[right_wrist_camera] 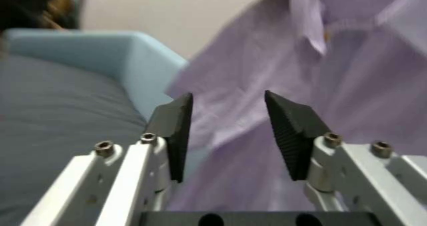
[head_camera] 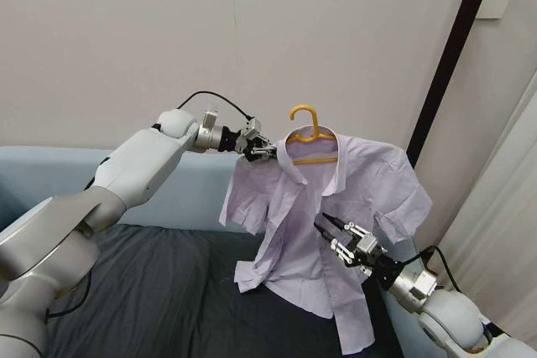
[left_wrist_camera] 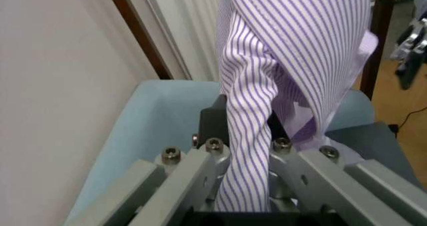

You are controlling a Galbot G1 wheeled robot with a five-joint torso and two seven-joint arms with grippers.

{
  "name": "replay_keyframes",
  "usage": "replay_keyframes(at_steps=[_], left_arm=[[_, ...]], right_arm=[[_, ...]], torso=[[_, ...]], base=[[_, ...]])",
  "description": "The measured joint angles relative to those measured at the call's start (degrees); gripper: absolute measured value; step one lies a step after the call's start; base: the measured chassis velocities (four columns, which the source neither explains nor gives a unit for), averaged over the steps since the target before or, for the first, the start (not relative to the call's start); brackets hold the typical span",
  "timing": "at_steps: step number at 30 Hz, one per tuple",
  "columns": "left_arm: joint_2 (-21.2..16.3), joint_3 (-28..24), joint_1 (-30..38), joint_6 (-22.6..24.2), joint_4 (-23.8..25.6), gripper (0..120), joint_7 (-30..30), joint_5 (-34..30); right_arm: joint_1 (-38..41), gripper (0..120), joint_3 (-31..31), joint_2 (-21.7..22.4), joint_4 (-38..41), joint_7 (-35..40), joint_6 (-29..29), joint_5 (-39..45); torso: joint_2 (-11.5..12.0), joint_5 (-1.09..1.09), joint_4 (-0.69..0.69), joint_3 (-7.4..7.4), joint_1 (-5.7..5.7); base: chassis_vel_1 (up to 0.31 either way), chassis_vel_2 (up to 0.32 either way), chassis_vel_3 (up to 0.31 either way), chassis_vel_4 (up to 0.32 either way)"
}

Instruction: Pick up the clothes from the sofa and hang them on the clothes hanger.

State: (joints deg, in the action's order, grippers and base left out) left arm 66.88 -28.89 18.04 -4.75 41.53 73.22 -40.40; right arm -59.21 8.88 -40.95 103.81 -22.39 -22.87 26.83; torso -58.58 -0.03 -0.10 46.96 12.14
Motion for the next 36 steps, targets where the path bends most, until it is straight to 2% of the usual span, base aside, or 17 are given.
replay_keyframes(at_steps=[1, 3, 5, 6, 8, 11, 12, 16, 23, 29, 34, 36], left_arm=[[0.0, 0.0, 0.0, 0.0, 0.0, 2, 0.0, 0.0], [-0.9, -0.2, 0.4, -0.9, 0.3, 2, 0.2, 0.8], [-1.4, -0.2, 0.4, -1.4, 0.8, 2, 0.7, 1.7], [-1.4, -0.2, 0.4, -1.4, 0.8, 2, 0.7, 1.7], [-2.1, -0.1, 0.0, -2.0, 1.7, 2, 1.7, 3.1], [-2.5, 0.5, -0.5, -2.8, 2.1, 2, 2.9, 4.3], [-2.5, 0.5, -0.5, -2.8, 2.1, 2, 2.9, 4.3], [-2.7, 1.4, -1.2, -3.6, 2.8, 2, 4.5, 4.9], [-3.7, 1.8, -4.9, -4.2, 5.1, 2, 6.2, 6.3], [-4.1, 2.2, -8.3, -4.9, 6.1, 2, 6.3, 7.2], [-2.8, 2.5, -9.2, -4.9, 6.1, 2, 8.0, 6.5], [-2.7, 2.3, -9.2, -4.9, 6.2, 2, 8.6, 6.4]], right_arm=[[0.0, 46, 0.0, 0.0, 0.0, 0.0, 0.0, 0.0], [1.0, 56, 2.4, 1.2, 0.7, -10.4, -1.7, 9.4], [1.9, 63, 3.8, 2.2, 1.7, -13.5, -1.2, 14.1], [1.9, 63, 3.8, 2.2, 1.7, -13.5, -1.2, 14.1], [3.5, 73, 6.8, 5.0, 3.0, -16.9, 2.7, 20.7], [4.7, 85, 9.0, 9.4, 3.4, -18.6, 7.0, 22.8], [4.7, 85, 9.0, 9.4, 3.4, -18.6, 7.0, 22.8], [6.1, 99, 9.2, 15.5, 3.3, -18.2, 11.1, 24.1], [9.6, 100, 8.0, 19.6, 0.9, -15.5, 15.9, 27.5], [10.5, 100, 7.3, 19.9, -0.2, -15.4, 18.6, 27.6], [11.2, 100, 6.4, 19.1, -3.7, -21.1, 24.5, 23.4], [11.6, 100, 5.9, 18.8, -4.3, -21.2, 25.5, 22.5]], torso=[[0.0, 0.0, 0.0, 0.0, 0.0], [0.0, 0.01, 0.02, 0.0, 0.0], [0.0, -0.01, 0.05, 0.0, 0.0], [0.0, -0.01, 0.05, 0.0, 0.0], [0.0, -0.02, 0.06, 0.0, 0.0], [0.0, -0.04, 0.03, 0.0, 0.0], [0.0, -0.04, 0.03, 0.0, 0.0], [0.0, -0.01, 0.0, 0.0, 0.0], [0.0, -0.01, 0.01, 0.0, 0.0], [0.0, -0.04, 0.05, 0.01, 0.0], [0.0, 0.0, 0.0, 0.0, 0.0], [0.0, 0.01, 0.0, 0.0, 0.0]], base=[[0.0, 0.0, 0.0, 0.0], [0.0, 0.0, 0.0, 0.0], [0.0, 0.0, 0.0, 0.0], [0.0, 0.0, 0.0, 0.0], [0.0, 0.0, 0.0, 0.0], [0.0, 0.0, 0.0, 0.0], [0.0, 0.0, 0.0, 0.0], [0.0, 0.0, 0.0, 0.0], [0.0, 0.0, 0.0, 0.0], [0.0, 0.0, 0.0, 0.0], [0.0, 0.0, 0.0, 0.0], [0.0, 0.0, 0.0, 0.0]])
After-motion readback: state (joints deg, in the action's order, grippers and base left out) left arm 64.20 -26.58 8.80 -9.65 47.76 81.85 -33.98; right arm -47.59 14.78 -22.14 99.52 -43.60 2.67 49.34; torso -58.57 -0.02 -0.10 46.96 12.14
